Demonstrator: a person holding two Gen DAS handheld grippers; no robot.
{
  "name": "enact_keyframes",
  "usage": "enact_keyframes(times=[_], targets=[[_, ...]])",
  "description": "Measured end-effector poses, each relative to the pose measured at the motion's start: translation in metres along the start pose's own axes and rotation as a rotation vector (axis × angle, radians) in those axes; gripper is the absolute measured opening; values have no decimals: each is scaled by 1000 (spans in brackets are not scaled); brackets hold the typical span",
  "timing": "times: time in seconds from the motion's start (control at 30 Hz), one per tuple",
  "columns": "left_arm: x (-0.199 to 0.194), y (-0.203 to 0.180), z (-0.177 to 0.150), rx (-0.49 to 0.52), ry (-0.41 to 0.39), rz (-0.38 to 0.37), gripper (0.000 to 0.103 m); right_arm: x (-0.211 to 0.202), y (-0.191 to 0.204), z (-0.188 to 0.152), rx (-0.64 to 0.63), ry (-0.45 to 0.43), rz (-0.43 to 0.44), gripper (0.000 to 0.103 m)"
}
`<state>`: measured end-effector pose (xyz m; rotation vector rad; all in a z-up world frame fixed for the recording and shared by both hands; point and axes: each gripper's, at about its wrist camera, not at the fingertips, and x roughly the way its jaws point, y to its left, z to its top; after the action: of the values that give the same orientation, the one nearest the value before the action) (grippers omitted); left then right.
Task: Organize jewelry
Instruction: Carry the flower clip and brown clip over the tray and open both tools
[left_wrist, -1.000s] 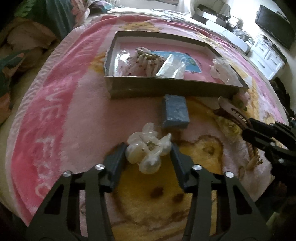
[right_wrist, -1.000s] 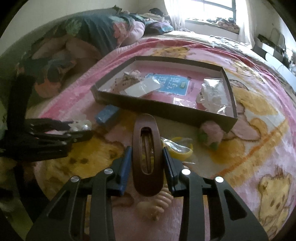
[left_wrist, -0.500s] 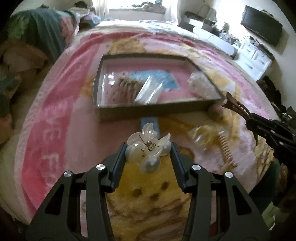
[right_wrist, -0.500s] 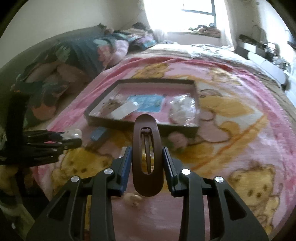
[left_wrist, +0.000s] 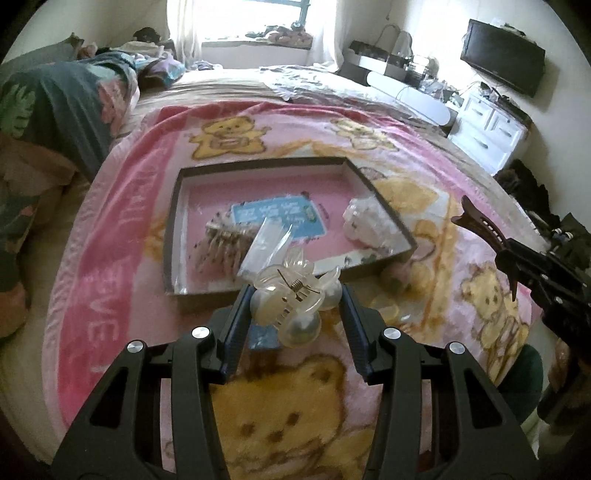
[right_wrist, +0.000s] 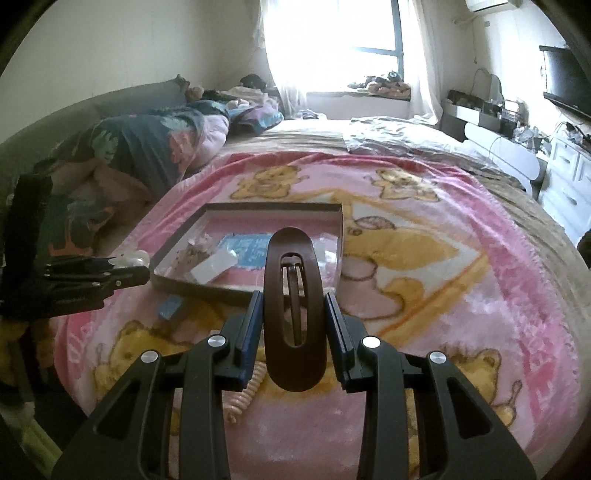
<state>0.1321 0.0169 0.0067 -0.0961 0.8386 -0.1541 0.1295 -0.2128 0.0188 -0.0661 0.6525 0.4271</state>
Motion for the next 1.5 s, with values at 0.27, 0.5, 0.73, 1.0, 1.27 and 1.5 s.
enact_keyframes(times=[0.27, 0.5, 0.73, 1.0, 1.27, 1.5], targets=[[4, -3, 19, 7, -21, 3, 39, 5, 4, 21, -20, -28, 3, 32], [12, 8, 35, -3, -30, 21, 39, 20, 11, 34, -39, -26, 15, 32], [23, 28, 48, -30, -25, 52, 39, 44, 17, 46, -50, -7, 25, 32], [39, 57, 56, -70, -16, 92, 39, 76, 28, 58, -71, 22, 52, 32], [59, 85, 61, -97, 4, 128, 39, 123, 45, 62, -94, 86, 82, 32], [80, 97, 60, -106, 32, 131, 39, 159, 55, 59, -102, 137, 98, 32]])
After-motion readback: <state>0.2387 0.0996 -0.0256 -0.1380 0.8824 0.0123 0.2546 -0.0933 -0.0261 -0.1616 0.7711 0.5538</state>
